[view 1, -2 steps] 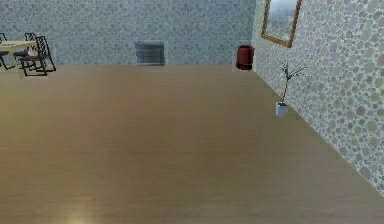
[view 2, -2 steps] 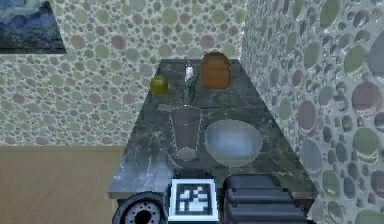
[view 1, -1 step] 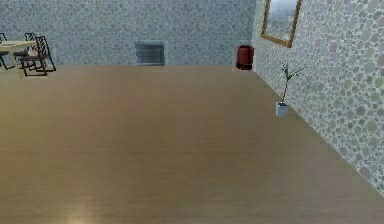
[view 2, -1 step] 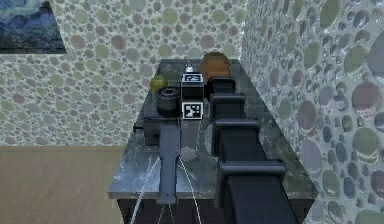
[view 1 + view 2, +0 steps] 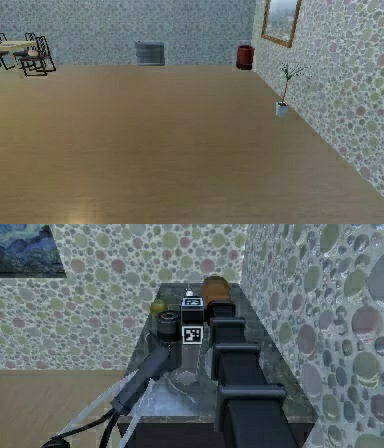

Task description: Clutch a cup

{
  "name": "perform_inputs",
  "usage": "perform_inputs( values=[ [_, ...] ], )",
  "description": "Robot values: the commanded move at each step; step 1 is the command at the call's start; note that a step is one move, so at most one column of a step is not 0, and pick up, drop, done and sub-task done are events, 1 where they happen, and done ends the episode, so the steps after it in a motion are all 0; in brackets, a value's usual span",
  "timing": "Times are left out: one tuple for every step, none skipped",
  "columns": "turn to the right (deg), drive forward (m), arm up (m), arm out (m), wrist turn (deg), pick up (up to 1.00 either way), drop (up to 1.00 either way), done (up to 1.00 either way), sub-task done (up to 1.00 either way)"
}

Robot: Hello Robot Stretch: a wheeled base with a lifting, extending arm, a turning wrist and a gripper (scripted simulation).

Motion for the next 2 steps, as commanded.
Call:
perform_inputs(
  values=[
    [0.0, 0.00, 0.00, 0.00, 45.0, 0.00, 0.00, 0.00, 0.00],
    [0.0, 0.00, 0.00, 0.00, 45.0, 0.00, 0.00, 0.00, 0.00]
  ],
)
